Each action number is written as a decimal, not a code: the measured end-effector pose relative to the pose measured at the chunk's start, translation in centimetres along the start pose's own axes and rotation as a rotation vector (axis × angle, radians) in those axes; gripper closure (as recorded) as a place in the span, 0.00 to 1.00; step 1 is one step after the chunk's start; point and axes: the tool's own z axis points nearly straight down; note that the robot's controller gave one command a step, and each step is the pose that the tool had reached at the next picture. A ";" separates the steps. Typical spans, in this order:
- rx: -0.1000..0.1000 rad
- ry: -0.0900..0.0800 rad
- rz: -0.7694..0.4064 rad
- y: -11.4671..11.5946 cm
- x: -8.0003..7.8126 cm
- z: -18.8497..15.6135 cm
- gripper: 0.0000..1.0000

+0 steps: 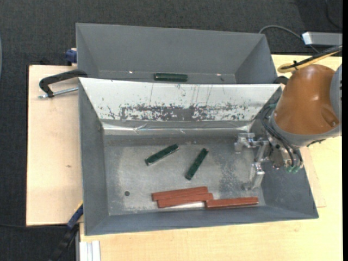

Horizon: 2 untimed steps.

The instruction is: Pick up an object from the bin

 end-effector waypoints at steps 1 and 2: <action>-0.003 -0.001 -0.011 3.4 -2.4 0.6 0.00; -0.001 -0.004 -0.122 6.5 -5.1 3.1 0.00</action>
Offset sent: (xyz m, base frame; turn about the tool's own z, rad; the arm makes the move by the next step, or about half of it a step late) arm 0.0514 0.0718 -0.0370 -0.1300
